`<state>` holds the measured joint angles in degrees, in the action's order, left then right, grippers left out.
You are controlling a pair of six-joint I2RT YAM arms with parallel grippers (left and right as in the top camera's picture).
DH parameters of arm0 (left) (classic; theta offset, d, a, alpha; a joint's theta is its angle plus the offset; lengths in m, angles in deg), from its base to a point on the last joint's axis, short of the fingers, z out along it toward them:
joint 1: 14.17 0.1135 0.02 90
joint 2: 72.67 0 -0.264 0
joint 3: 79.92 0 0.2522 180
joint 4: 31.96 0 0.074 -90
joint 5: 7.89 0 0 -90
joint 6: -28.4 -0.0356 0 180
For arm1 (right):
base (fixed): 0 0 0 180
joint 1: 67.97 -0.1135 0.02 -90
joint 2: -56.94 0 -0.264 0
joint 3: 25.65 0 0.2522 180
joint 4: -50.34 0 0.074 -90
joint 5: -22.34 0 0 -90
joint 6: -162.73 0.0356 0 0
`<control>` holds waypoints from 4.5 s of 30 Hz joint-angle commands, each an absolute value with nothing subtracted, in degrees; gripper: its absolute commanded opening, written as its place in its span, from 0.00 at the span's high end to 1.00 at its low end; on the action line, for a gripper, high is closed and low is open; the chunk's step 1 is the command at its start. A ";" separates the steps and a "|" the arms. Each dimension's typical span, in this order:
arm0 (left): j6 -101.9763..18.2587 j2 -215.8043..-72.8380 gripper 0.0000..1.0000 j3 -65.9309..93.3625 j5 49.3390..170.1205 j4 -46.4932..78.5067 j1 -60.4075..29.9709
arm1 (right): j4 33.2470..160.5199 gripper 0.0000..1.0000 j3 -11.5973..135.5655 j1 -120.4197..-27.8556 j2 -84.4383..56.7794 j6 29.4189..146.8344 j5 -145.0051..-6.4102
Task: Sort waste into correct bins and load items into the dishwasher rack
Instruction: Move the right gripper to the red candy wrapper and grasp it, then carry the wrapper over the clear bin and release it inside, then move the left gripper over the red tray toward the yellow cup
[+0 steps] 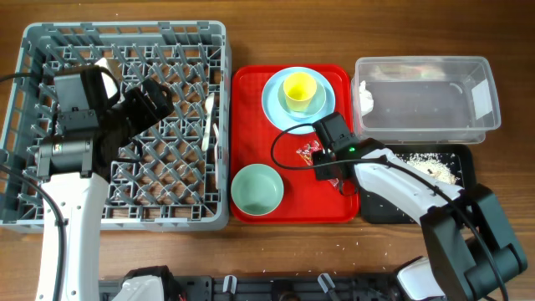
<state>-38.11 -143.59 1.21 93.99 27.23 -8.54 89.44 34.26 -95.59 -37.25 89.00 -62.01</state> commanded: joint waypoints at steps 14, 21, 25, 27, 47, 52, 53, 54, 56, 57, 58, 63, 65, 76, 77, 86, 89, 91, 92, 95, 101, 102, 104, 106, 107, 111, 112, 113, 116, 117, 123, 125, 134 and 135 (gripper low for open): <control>-37.50 -143.28 0.00 1.93 94.28 27.12 -8.37 | 95.63 0.96 47.35 -92.14 -23.96 91.91 -38.28; -37.50 -143.28 0.00 1.93 94.28 27.12 -8.37 | 93.27 0.96 47.24 -76.09 -26.06 98.75 -42.71; -37.50 -143.28 0.00 1.93 94.28 27.12 -8.37 | 88.96 0.96 47.24 -69.80 -31.04 98.18 -48.68; -37.50 -143.28 0.00 1.93 94.28 27.12 -8.37 | 87.43 0.96 47.24 -68.95 -33.47 98.16 -48.66; -37.50 -143.28 0.00 1.93 94.28 27.12 -8.37 | 88.79 0.00 47.37 -69.27 -1.40 89.63 -69.01; -37.50 -143.28 0.00 1.93 94.28 27.12 -8.37 | 88.81 0.00 47.35 -69.27 -3.44 89.66 -69.01; -37.50 -143.28 0.00 1.93 94.28 27.12 -8.37 | 88.83 0.00 47.35 -69.27 -4.05 89.63 -69.01; -37.50 -143.28 0.00 1.93 94.28 27.12 -8.37 | 88.83 0.00 47.35 -69.27 -4.73 89.63 -69.01; -37.52 -143.28 0.00 1.93 94.28 27.12 -8.37 | 88.83 0.00 47.35 -69.27 -6.63 89.66 -69.01; -37.50 -143.28 0.00 1.93 94.28 27.12 -8.37 | 88.83 0.00 47.35 -69.27 -7.63 89.63 -69.01; -37.50 -143.28 0.00 1.93 94.28 27.12 -8.37 | 88.81 0.00 47.35 -69.27 -8.88 89.66 -69.01; -37.50 -143.28 0.00 1.93 94.28 27.12 -8.37 | 88.81 0.00 47.35 -69.27 -15.68 89.63 -69.03; -37.50 -143.28 0.00 1.93 94.28 27.12 -8.37 | 88.81 0.00 47.35 -69.27 -17.73 89.63 -69.01; -37.50 -143.28 0.00 1.93 94.28 27.12 -8.37 | 88.81 0.00 47.35 -69.27 -18.50 89.63 -69.01; -37.50 -143.28 0.00 1.93 94.28 27.12 -8.37 | 88.76 0.00 47.35 -69.27 -18.50 89.63 -69.03; -37.50 -143.28 0.00 1.93 94.28 27.12 -8.37 | 88.81 0.00 47.35 -69.27 -18.50 89.63 -69.01; -37.02 -143.28 0.00 1.93 94.32 24.83 -8.37 | 88.79 0.01 47.35 -69.27 -18.52 89.63 -69.01; -35.44 -143.28 0.00 1.93 95.89 22.75 -8.43 | 88.79 0.00 47.35 -69.27 -18.52 89.63 -69.01; -33.63 -143.28 0.00 1.93 101.73 23.58 -8.43 | 88.79 0.00 47.35 -69.27 -18.52 89.66 -69.03; -34.35 -143.79 0.22 1.65 113.36 23.19 -11.71 | 88.79 0.00 47.35 -69.27 -18.52 89.66 -69.01; -34.07 -148.90 0.86 1.56 103.15 22.71 -31.60 | 88.79 0.00 47.35 -69.27 -18.58 89.66 -69.01; -34.07 -150.63 0.88 1.56 99.98 22.53 -35.58 | 88.79 0.00 47.35 -69.27 -18.61 89.66 -69.01; -34.09 -154.58 0.89 1.56 95.02 21.35 -42.97 | 88.79 0.00 47.35 -69.27 -18.61 89.63 -69.03; -34.11 -159.19 0.88 1.56 89.42 18.82 -49.46 | 88.79 0.00 47.35 -69.27 -18.61 89.66 -69.01; -34.11 -161.77 0.87 1.56 86.23 17.00 -52.25 | 88.79 0.00 47.35 -69.27 -18.61 89.66 -69.01; -34.11 -167.98 0.96 1.56 81.18 11.80 -56.25 | 88.79 0.00 47.35 -69.27 -18.61 89.63 -69.01; -34.11 -169.31 0.96 1.56 81.16 10.66 -56.45 | 88.79 0.00 47.35 -69.27 -18.61 89.63 -69.01; -34.11 -170.71 0.96 1.56 81.14 9.55 -56.43 | 88.79 0.00 47.35 -69.27 -18.61 89.63 -69.01; -34.15 -173.01 0.96 1.56 80.00 7.27 -56.17 | 88.79 0.00 47.35 -69.27 -18.61 89.63 -69.01; -34.15 -173.62 0.96 1.56 78.65 6.53 -56.17 | 88.79 0.00 47.35 -69.27 -18.61 89.66 -69.01; -34.13 -177.66 0.96 1.56 75.33 0.74 -56.15 | 88.79 0.00 47.35 -69.27 -18.61 89.63 -69.01; -34.13 -179.98 0.96 1.56 74.04 -1.27 -56.15 | 88.79 0.00 47.35 -69.27 -18.61 89.63 -69.03; -34.15 -185.18 0.96 1.56 71.06 -6.93 -55.40 | 88.79 0.00 47.35 -69.27 -18.61 89.63 -69.01; -34.13 -185.79 0.96 1.56 71.09 -7.28 -55.42 | 88.79 0.00 47.35 -69.27 -18.61 89.66 -69.03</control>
